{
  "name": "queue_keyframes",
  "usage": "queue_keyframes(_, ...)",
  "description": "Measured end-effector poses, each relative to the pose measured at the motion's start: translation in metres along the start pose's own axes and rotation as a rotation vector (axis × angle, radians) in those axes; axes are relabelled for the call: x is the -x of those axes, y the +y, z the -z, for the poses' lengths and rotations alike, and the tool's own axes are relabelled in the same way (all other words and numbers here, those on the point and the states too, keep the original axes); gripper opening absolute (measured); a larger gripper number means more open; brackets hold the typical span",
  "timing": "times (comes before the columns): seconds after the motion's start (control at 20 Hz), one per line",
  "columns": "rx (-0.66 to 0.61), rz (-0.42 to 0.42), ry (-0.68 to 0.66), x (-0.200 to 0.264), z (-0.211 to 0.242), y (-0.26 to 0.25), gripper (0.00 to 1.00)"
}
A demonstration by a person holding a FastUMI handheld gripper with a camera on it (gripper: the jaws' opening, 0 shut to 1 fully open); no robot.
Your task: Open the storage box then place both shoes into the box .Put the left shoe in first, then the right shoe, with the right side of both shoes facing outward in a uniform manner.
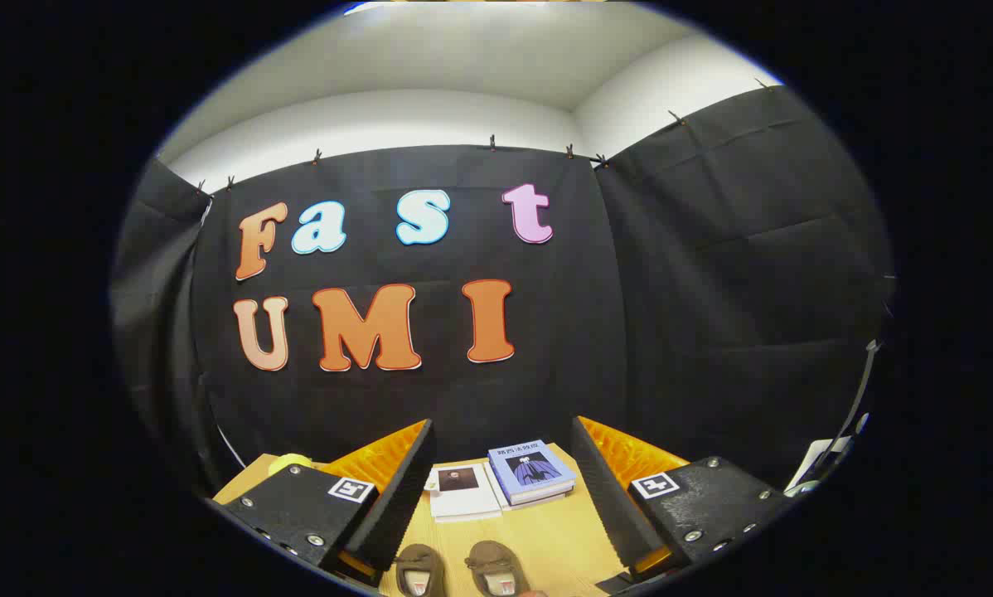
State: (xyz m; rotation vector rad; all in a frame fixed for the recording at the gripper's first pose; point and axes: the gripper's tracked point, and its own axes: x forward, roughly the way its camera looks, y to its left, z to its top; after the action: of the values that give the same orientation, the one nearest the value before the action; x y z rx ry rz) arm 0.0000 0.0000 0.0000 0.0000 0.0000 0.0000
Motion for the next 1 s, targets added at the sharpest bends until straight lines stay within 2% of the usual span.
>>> queue_keyframes(0.65,0.03,-0.005,0.041,0.004,0.009,-0.001,0.97)
queue_keyframes(1.0,0.005,-0.048,0.074,0.001,0.025,0.013,0.97)
